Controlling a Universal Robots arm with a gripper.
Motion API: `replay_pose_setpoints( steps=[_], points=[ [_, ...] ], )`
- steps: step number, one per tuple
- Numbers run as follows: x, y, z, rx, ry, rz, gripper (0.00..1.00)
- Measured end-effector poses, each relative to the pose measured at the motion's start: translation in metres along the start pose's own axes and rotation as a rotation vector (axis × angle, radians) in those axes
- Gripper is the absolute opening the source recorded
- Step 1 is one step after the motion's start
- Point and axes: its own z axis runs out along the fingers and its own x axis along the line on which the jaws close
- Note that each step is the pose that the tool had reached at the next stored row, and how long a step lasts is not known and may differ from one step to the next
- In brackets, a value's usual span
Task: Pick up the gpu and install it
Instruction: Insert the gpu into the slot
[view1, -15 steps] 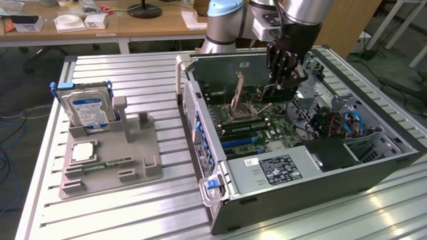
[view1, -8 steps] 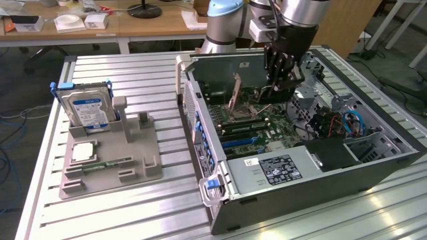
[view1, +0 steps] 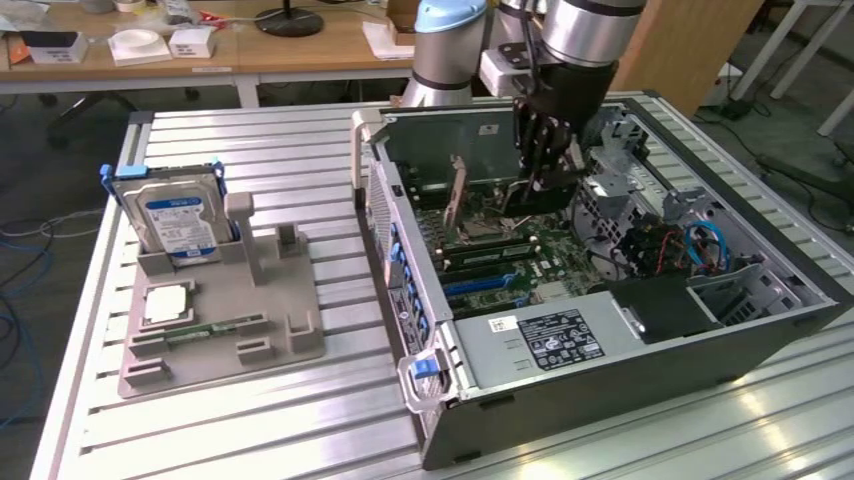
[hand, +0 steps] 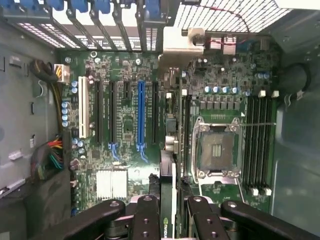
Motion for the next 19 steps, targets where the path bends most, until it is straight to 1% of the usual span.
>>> replay_pose_setpoints(
  steps=[2, 5, 7, 11, 13, 15, 16, 19],
  points=[
    [0.005, 0.0001, 0.0031, 0.0000, -0.0001, 0.000, 0.26],
    [0.013, 0.0002, 0.0059, 0.0001, 0.0029, 0.000, 0.26],
    [0.017, 0.0003, 0.0071, 0.0001, 0.0080, 0.000, 0.26],
    [0.019, 0.0022, 0.0100, 0.0002, 0.0222, 0.000, 0.26],
    [0.019, 0.0065, 0.0121, 0.0001, 0.0286, -0.001, 0.26],
    [0.019, 0.0118, 0.0136, 0.0001, 0.0367, -0.001, 0.26],
    [0.019, 0.0151, 0.0144, 0.0004, 0.0387, -0.001, 0.26],
    [0.019, 0.0247, 0.0191, 0.0032, 0.0391, -0.001, 0.26]
  ],
)
